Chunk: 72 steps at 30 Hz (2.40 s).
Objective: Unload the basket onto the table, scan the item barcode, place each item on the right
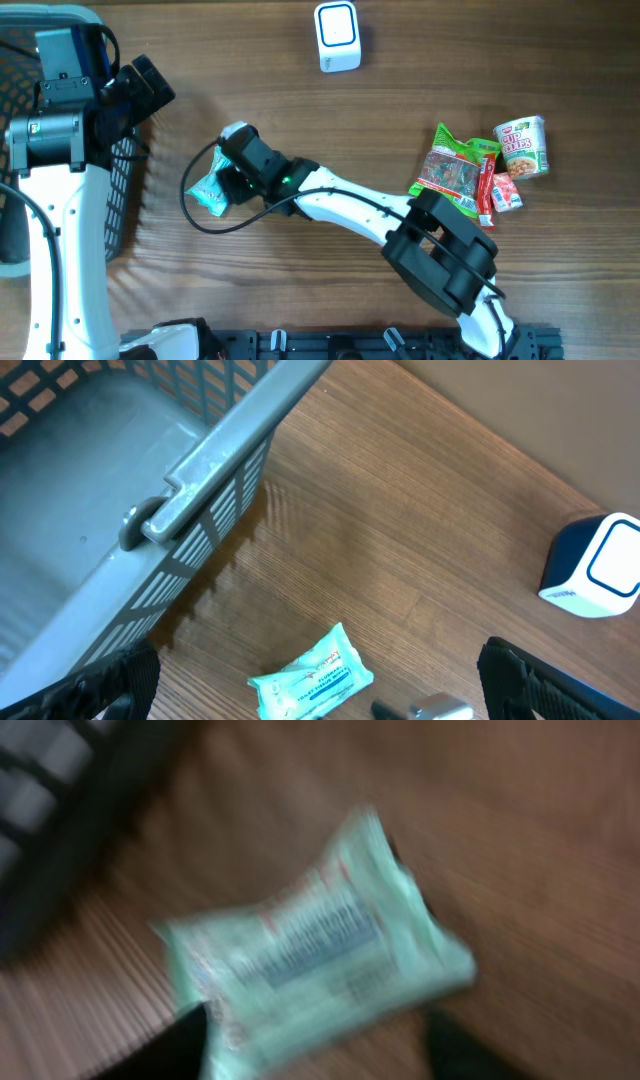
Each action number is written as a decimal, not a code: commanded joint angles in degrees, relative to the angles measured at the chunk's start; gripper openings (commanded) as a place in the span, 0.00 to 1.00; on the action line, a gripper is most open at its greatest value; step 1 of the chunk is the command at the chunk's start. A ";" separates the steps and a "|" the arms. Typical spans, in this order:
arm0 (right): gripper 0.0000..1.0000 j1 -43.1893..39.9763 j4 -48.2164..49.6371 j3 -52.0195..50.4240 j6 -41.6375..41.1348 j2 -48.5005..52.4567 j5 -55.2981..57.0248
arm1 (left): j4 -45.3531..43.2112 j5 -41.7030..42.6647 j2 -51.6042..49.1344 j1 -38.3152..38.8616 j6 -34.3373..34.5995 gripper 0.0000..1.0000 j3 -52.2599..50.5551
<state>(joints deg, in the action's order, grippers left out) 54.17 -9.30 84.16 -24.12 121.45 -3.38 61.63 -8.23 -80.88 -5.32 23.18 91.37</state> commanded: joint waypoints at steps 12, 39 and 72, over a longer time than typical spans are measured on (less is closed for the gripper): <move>1.00 3.91 12.00 0.09 -10.32 8.68 13.73 | -0.11 0.09 0.42 -0.37 -0.48 1.00 0.52; 0.47 -11.78 -34.36 -5.40 -7.50 -14.78 0.48 | -0.11 0.07 0.42 -0.37 -0.48 1.00 0.52; 0.35 -32.28 -16.87 -16.94 3.13 -23.93 -59.19 | -0.11 0.07 0.42 -0.37 -0.48 1.00 0.52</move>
<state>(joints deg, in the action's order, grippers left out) 29.50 -24.93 67.55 -30.15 97.80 -33.80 61.65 -8.21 -80.88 -5.32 23.18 91.37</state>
